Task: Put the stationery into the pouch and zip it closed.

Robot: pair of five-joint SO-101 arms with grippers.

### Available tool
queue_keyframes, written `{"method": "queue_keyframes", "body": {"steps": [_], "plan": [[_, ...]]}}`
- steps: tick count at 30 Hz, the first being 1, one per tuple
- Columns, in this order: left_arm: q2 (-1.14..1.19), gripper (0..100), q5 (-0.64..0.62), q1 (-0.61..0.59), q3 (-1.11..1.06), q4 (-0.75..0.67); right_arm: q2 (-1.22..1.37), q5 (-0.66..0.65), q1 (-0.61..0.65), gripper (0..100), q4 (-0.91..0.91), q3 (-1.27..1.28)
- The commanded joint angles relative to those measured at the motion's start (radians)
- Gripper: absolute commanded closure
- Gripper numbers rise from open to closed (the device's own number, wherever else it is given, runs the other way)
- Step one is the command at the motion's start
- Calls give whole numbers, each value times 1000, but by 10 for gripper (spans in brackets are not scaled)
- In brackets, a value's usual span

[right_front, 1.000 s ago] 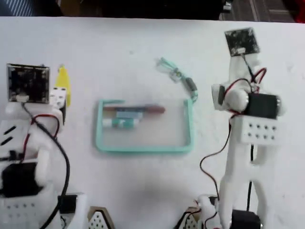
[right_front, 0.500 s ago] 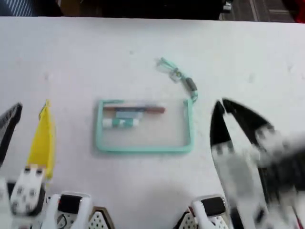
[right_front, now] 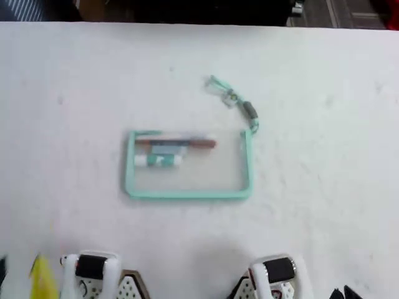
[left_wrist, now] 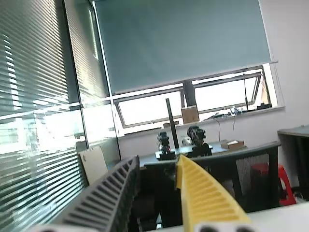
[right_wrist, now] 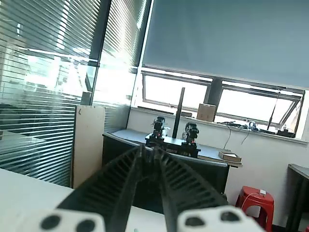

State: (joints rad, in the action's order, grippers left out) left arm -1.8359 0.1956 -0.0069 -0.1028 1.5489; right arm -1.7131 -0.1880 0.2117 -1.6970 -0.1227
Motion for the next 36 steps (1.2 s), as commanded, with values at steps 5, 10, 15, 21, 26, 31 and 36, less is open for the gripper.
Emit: {"method": "queue_keyframes", "body": {"steps": [5,10,15,21,26,31,36], "plan": [[8,854,5,-25,-315,-40,-77,-87,-154,981,7,193],[8,854,12,-28,-537,-167,-93,-89,-67,981,64,313],[8,854,8,-28,-815,-345,-93,-89,-61,981,197,620],[8,854,6,-28,-1132,-470,-93,-87,-64,981,407,1060],[8,854,6,-28,-1321,-554,-93,-84,-64,981,578,1329],[8,854,6,-28,-1473,-635,-93,-80,-64,981,754,1534],[15,851,6,-28,-1591,-760,-93,-80,-64,981,989,1766]]}}
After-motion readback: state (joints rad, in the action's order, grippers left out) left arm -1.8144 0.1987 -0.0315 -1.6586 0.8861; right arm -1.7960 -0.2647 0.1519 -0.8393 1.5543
